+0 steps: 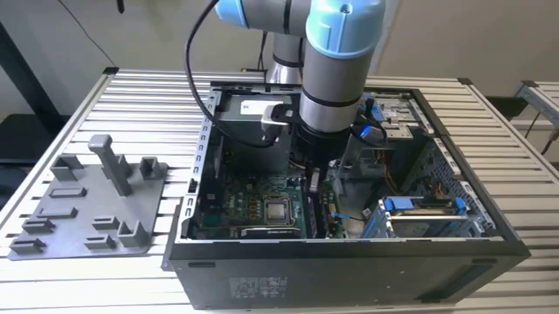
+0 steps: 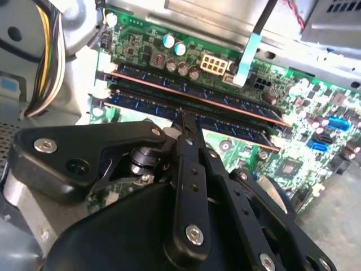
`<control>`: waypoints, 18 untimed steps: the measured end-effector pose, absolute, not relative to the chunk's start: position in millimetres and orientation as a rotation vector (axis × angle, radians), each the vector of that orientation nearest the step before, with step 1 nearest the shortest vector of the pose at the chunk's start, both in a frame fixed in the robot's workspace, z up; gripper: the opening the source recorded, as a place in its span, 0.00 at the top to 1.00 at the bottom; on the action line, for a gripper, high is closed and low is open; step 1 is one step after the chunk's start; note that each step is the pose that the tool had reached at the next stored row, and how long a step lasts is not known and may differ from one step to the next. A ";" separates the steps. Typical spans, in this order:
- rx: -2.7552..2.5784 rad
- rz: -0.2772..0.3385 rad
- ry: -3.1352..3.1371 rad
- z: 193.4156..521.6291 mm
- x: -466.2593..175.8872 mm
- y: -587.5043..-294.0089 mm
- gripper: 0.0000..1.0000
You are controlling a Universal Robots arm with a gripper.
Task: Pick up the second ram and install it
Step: 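Press down the second ram until it locks into place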
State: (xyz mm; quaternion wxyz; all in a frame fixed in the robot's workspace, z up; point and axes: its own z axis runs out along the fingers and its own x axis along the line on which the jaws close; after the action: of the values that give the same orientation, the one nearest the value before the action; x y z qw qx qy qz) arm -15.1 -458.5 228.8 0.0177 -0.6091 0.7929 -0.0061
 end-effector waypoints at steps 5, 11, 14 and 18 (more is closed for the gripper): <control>-1.982 -0.017 2.391 228.7 -15.1 -459.0 0.89; -2.049 -0.015 2.333 228.2 -15.0 -459.6 0.89; -2.054 -0.015 2.329 228.2 -14.9 -459.9 0.89; -2.054 -0.015 2.329 226.7 -15.0 -460.0 0.89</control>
State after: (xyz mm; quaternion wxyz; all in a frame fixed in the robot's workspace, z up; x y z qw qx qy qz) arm -15.0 -460.0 226.7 0.0182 -0.6613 0.7499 -0.0047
